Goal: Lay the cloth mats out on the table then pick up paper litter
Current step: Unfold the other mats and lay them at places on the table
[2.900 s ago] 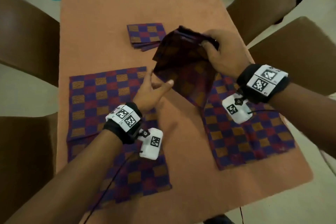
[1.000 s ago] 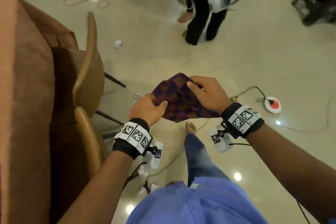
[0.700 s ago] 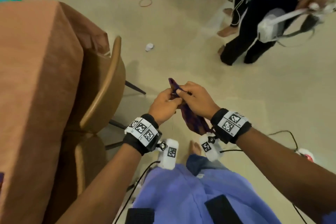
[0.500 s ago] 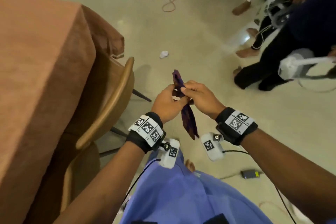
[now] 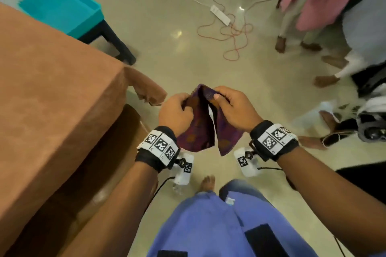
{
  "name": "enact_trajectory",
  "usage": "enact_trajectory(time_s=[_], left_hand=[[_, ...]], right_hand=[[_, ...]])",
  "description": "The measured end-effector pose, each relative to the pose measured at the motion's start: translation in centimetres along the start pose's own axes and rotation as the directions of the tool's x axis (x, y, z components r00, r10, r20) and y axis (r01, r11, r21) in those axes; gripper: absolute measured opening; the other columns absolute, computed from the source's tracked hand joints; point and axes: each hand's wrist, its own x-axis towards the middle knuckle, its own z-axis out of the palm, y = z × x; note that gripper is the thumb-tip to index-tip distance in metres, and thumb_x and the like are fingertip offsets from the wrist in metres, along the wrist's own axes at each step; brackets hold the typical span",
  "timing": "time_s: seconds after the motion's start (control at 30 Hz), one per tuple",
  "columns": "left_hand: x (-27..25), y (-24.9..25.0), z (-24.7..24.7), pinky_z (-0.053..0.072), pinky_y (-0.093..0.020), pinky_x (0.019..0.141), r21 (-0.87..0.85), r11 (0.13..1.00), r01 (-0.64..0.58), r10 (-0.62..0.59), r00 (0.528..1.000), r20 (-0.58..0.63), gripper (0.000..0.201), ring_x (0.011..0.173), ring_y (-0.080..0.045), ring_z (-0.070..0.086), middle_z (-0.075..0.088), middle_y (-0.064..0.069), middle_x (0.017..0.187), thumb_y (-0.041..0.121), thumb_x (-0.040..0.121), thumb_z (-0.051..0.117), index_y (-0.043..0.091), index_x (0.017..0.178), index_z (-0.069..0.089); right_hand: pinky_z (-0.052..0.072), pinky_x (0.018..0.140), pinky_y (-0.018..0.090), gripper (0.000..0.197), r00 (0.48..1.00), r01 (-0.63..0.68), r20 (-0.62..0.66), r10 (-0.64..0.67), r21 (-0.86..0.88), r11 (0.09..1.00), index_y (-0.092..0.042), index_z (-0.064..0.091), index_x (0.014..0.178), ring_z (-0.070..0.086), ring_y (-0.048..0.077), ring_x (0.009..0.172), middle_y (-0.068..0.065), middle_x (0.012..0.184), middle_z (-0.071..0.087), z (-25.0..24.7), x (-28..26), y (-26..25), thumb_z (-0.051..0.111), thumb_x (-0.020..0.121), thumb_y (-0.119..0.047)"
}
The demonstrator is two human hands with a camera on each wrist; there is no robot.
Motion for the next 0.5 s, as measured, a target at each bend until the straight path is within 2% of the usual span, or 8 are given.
enact_trajectory(time_s=[0.1,0.17,0.23,0.3,0.37,0.4,0.43,0.5], left_hand=[[4.3,-0.9,-4.3,0.047,-0.025,0.084,-0.024,0.999,0.035,-0.038,0.989,-0.142,0.032,0.088,-0.017,0.064,0.073,0.003,0.089,0.004,0.079,0.051,0.02,0.098,0.072],[6.6,-2.0,-7.2,0.048,-0.027,0.091,-0.018,0.998,0.063,-0.066,0.962,-0.263,0.033,0.093,-0.016,0.065,0.073,0.004,0.095,0.007,0.081,0.05,0.021,0.1,0.073],[8.2,-3.2,-9.8,0.045,-0.027,0.096,-0.027,0.989,0.148,-0.148,0.925,-0.35,0.031,0.102,-0.019,0.063,0.071,0.002,0.104,0.009,0.085,0.05,0.02,0.105,0.071],[9.0,-4.3,-12.2,0.042,-0.031,0.099,0.001,0.97,0.245,-0.224,0.889,-0.398,0.029,0.11,-0.025,0.06,0.069,-0.004,0.113,0.016,0.089,0.051,0.017,0.112,0.068],[9.3,-5.3,-15.1,0.044,-0.036,0.098,0.029,0.952,0.305,-0.258,0.85,-0.459,0.03,0.109,-0.028,0.06,0.069,-0.006,0.113,0.025,0.088,0.048,0.017,0.109,0.068],[9.3,-6.0,-16.4,0.044,-0.032,0.096,0.046,0.939,0.34,-0.27,0.815,-0.513,0.028,0.109,-0.027,0.06,0.069,-0.005,0.111,0.023,0.088,0.049,0.016,0.106,0.069],[9.4,-6.5,-18.7,0.042,-0.028,0.093,0.042,0.909,0.415,-0.317,0.752,-0.578,0.024,0.108,-0.024,0.06,0.069,-0.004,0.11,0.019,0.089,0.052,0.015,0.105,0.069],[9.2,-6.9,-20.7,0.043,-0.029,0.088,0.089,0.885,0.457,-0.311,0.722,-0.618,0.021,0.106,-0.024,0.06,0.069,-0.003,0.11,0.016,0.091,0.054,0.016,0.105,0.07]], right_hand=[[0.049,0.08,0.033,0.018,0.994,0.094,0.06,-0.091,-0.042,0.995,-0.025,0.065,0.103,0.063,0.014,0.087,-0.01,0.09,0.068,-1.6,7.0,-0.9,0.049,0.097,-0.021],[0.047,0.077,0.026,0.014,0.976,0.18,0.139,-0.169,-0.069,0.981,-0.029,0.067,0.103,0.062,0.007,0.082,-0.016,0.085,0.067,-1.9,12.0,-2.0,0.056,0.095,-0.026],[0.046,0.069,0.022,0.016,0.934,0.266,0.273,-0.232,-0.097,0.959,-0.032,0.068,0.105,0.061,0.006,0.073,-0.014,0.077,0.065,-1.8,16.5,-3.1,0.063,0.091,-0.036],[0.045,0.068,0.02,0.022,0.866,0.365,0.409,-0.288,-0.124,0.923,-0.034,0.069,0.105,0.059,0.001,0.07,-0.017,0.073,0.063,-1.3,20.1,-4.4,0.069,0.085,-0.043],[0.05,0.071,0.023,0.023,0.754,0.476,0.571,-0.324,-0.136,0.869,-0.033,0.07,0.101,0.061,0.0,0.073,-0.02,0.077,0.067,0.1,24.5,-6.4,0.072,0.082,-0.047],[0.052,0.071,0.028,0.025,0.686,0.52,0.657,-0.314,-0.14,0.842,-0.032,0.071,0.099,0.063,0.003,0.074,-0.016,0.079,0.069,1.0,26.6,-7.5,0.071,0.081,-0.048],[0.053,0.07,0.033,0.026,0.601,0.595,0.737,-0.31,-0.155,0.788,-0.029,0.071,0.097,0.064,0.007,0.072,-0.012,0.077,0.07,2.9,29.8,-9.7,0.07,0.081,-0.05],[0.053,0.065,0.037,0.028,0.54,0.673,0.792,-0.284,-0.205,0.71,-0.024,0.07,0.087,0.063,0.016,0.067,-0.004,0.07,0.068,3.8,31.7,-11.3,0.067,0.08,-0.051]])
